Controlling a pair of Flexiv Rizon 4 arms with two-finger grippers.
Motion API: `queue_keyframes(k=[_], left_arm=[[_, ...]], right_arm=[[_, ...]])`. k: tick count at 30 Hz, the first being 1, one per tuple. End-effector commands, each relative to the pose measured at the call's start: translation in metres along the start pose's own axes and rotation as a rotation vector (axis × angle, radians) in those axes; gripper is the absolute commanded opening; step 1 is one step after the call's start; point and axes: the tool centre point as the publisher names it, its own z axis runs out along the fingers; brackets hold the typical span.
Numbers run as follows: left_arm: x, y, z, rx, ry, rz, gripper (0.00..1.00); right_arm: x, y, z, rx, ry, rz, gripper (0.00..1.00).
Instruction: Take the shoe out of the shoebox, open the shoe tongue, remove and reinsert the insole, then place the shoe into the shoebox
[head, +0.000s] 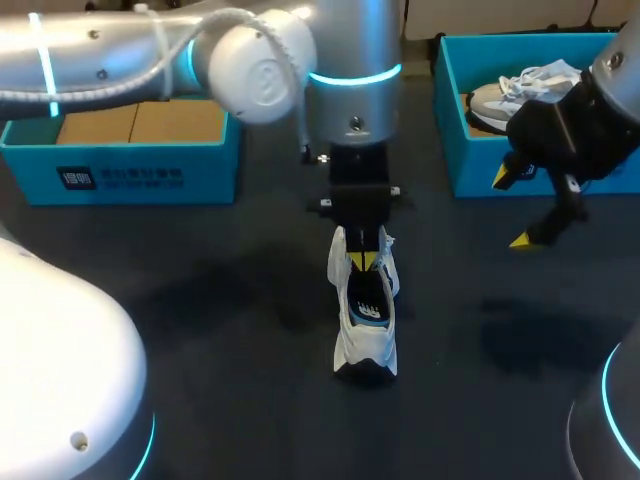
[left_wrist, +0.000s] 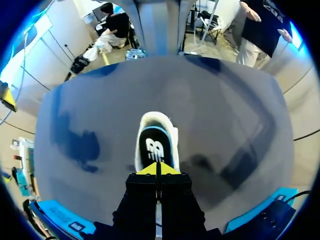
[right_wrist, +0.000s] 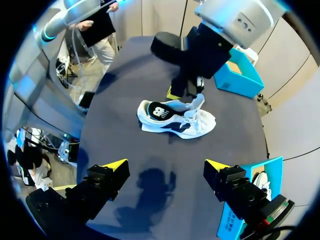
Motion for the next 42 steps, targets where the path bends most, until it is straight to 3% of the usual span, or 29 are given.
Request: queue_keyframes(k=[1, 9, 10, 33, 42], left_arm=[[-0.003, 0.0, 0.017, -0.033, 0.056, -0.002, 0.0], [-0.001, 0.005, 0.035, -0.074, 0.049, -0.02, 0.0], [0.0, 0.009, 0.045, -0.085, 0.062, -0.039, 0.0], [0.004, 0.021, 0.093, -0.07, 0.064, -0.078, 0.0], [0.004, 0.018, 0.087, -0.072, 0.036, -0.075, 0.0]], right_arm=[[-0.001, 0.001, 0.001, 0.003, 0.002, 0.001, 1.0], [-0.001, 0.001, 0.001, 0.003, 0.002, 0.001, 1.0], [-0.001, 0.001, 0.001, 0.003, 0.002, 0.001, 1.0], [-0.001, 0.001, 0.001, 0.003, 0.002, 0.001, 1.0], [-0.001, 0.001, 0.001, 0.003, 0.002, 0.001, 1.0]])
